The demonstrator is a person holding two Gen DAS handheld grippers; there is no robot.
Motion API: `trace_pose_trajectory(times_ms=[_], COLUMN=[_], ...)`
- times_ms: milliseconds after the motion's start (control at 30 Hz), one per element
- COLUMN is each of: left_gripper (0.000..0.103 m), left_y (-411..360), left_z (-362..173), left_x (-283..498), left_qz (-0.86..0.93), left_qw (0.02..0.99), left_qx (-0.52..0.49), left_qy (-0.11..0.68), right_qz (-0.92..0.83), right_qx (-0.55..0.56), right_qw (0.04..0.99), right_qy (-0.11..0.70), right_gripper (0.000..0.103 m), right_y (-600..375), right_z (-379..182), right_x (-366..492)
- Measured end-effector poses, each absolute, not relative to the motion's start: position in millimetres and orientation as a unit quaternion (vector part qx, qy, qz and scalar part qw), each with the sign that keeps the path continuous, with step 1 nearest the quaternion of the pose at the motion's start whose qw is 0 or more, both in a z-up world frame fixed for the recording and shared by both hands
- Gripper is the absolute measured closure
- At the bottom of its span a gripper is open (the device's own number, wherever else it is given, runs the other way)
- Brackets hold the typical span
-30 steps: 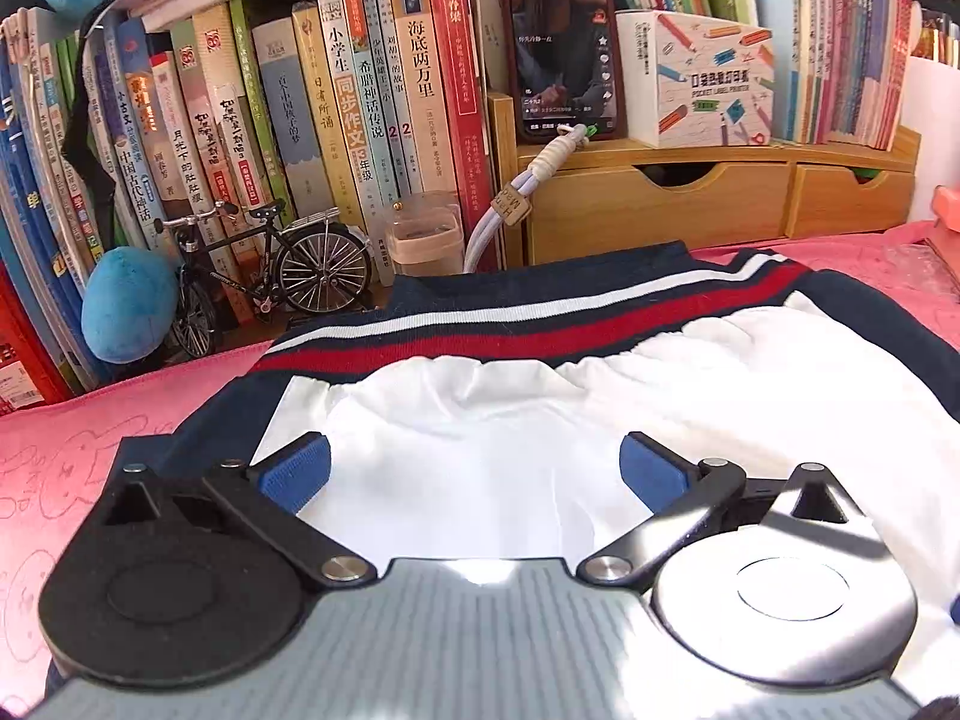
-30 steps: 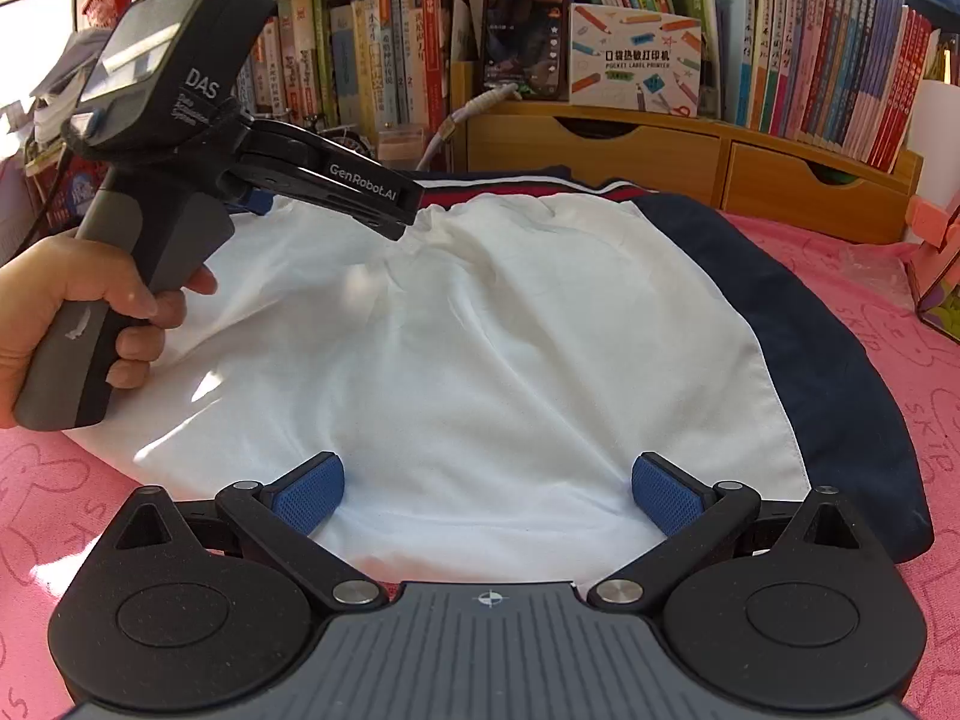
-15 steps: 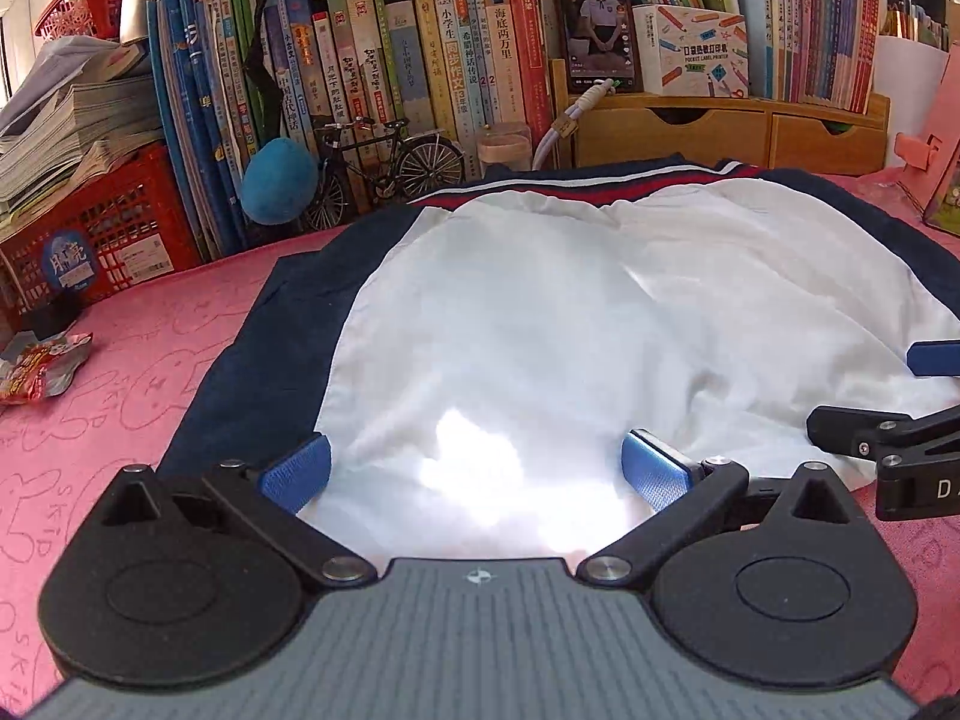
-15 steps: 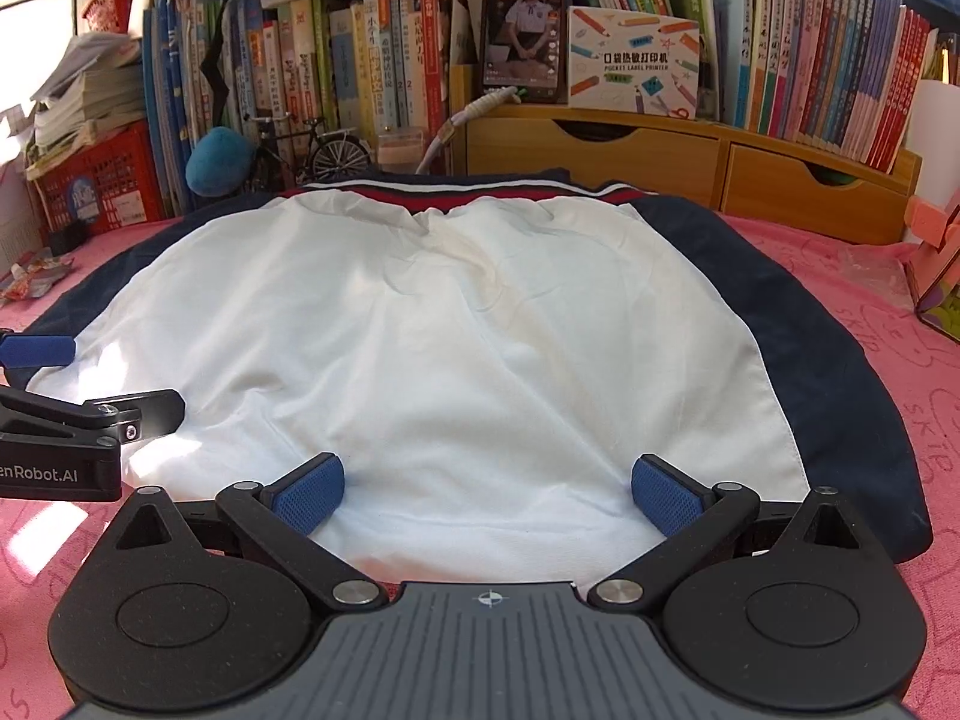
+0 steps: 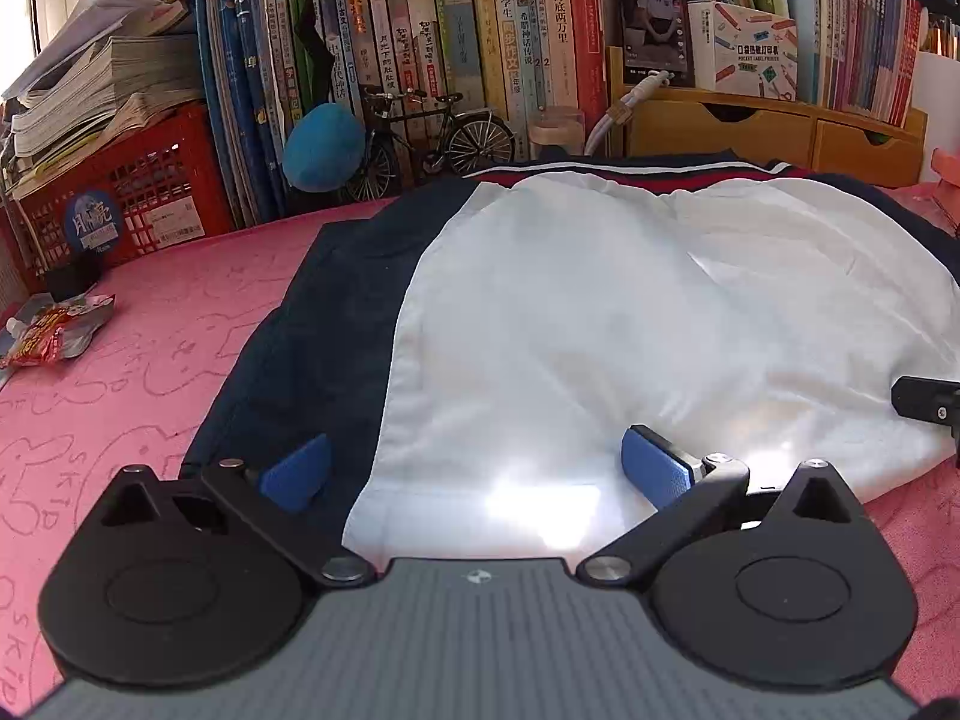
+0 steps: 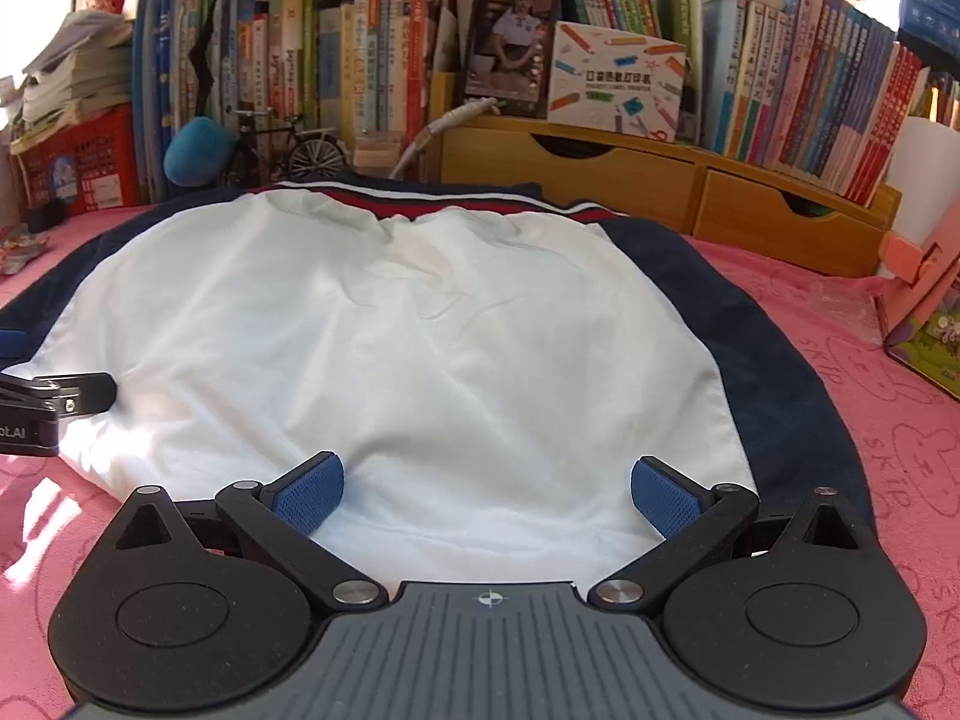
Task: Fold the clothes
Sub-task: 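Move the right gripper to the navy side edge and grasp it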
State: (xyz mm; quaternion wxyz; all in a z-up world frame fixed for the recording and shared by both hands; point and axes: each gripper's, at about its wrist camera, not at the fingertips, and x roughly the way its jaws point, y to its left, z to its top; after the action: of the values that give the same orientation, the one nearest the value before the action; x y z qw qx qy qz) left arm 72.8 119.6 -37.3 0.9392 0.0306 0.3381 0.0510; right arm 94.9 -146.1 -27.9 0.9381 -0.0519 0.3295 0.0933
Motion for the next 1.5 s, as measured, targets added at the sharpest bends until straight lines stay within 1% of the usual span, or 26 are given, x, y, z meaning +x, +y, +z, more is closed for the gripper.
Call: trace_pose_trajectory(times_ms=[167, 267, 500, 600, 700, 800, 967, 1100, 1500], left_gripper=[0.0, 0.0, 0.0, 0.0, 0.0, 0.0, 0.0, 0.0, 0.0], left_y=[123, 122, 118, 105, 77, 52, 36, 33, 23], left_z=[-38, -38, -31, -19, -8, -10, -19, -27, -33], left_x=[74, 73, 59, 43, 38, 41, 54, 60, 59], left_qz=[0.046, 0.048, 0.061, 0.042, 0.024, 0.019, -0.001, 0.005, 0.018], left_qw=[0.939, 0.939, 0.942, 0.95, 0.953, 0.952, 0.949, 0.945, 0.943], left_qx=[0.018, 0.02, 0.015, 0.008, 0.033, 0.059, 0.034, 0.042, 0.072], left_qy=[0.342, 0.34, 0.329, 0.309, 0.299, 0.298, 0.315, 0.323, 0.324], right_qz=[-0.023, -0.031, -0.04, -0.04, -0.035, -0.012, 0.073, 0.121, 0.148], right_qx=[-0.026, 0.049, 0.032, 0.029, 0.037, 0.077, 0.174, 0.241, 0.311], right_qw=[0.941, 0.938, 0.936, 0.936, 0.938, 0.939, 0.926, 0.905, 0.886], right_qy=[0.338, 0.342, 0.347, 0.348, 0.344, 0.336, 0.328, 0.329, 0.311], right_gripper=[0.0, 0.0, 0.0, 0.0, 0.0, 0.0, 0.0, 0.0, 0.0], right_y=[-231, -278, -276, -277, -279, -288, -309, -324, -319], right_z=[-31, -35, -36, -36, -34, -31, -25, -25, -34], right_x=[103, 102, 104, 104, 103, 89, 54, 43, 64])
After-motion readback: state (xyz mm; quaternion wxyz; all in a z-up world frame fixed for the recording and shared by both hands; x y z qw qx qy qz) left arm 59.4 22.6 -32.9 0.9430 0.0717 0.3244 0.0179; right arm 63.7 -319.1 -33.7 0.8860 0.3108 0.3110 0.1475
